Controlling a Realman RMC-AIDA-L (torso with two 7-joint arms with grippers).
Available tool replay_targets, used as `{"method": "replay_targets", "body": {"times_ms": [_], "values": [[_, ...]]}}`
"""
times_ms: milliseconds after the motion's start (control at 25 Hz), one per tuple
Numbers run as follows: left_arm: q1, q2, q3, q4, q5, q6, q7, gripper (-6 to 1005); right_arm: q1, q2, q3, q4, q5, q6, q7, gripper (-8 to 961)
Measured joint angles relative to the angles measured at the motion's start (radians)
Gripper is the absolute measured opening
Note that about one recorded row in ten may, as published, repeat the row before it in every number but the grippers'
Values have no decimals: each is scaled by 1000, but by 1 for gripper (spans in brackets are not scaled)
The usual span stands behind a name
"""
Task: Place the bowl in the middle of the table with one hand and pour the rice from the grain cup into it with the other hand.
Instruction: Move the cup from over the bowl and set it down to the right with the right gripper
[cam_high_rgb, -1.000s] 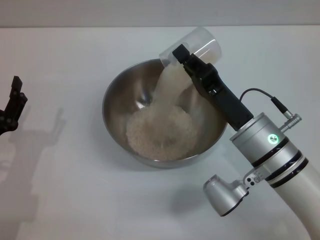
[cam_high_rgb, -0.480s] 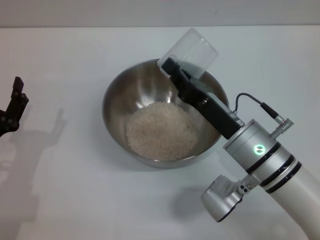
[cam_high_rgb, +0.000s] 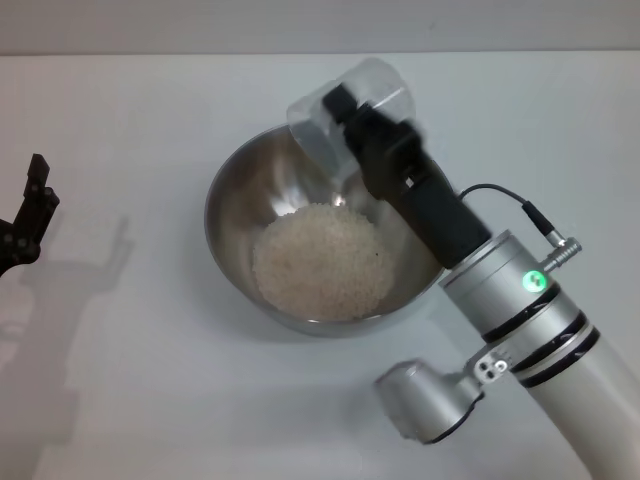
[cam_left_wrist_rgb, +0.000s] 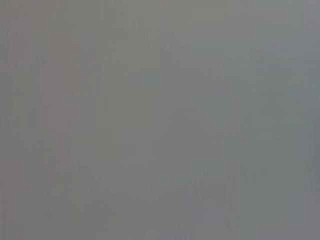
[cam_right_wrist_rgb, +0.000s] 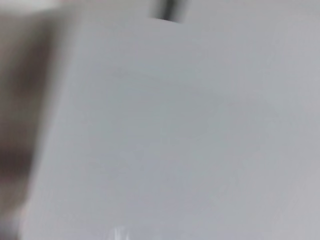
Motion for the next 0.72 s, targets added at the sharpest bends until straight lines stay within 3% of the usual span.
{"method": "replay_targets", "body": {"times_ms": [240, 280, 360, 720], "values": [[-1, 0, 0, 0, 0, -1, 0, 807, -51, 0, 61, 86, 129, -29, 524, 13], [-3, 0, 0, 0, 0, -2, 0, 807, -57, -4, 76, 82, 156, -46, 744, 13], [-4, 0, 1, 0, 0, -2, 0, 807, -62, -6, 87, 71, 160, -53, 860, 13], [-7, 0, 8, 0, 0, 0, 0, 807, -66, -6, 173, -236, 160, -110, 1773, 13]]}}
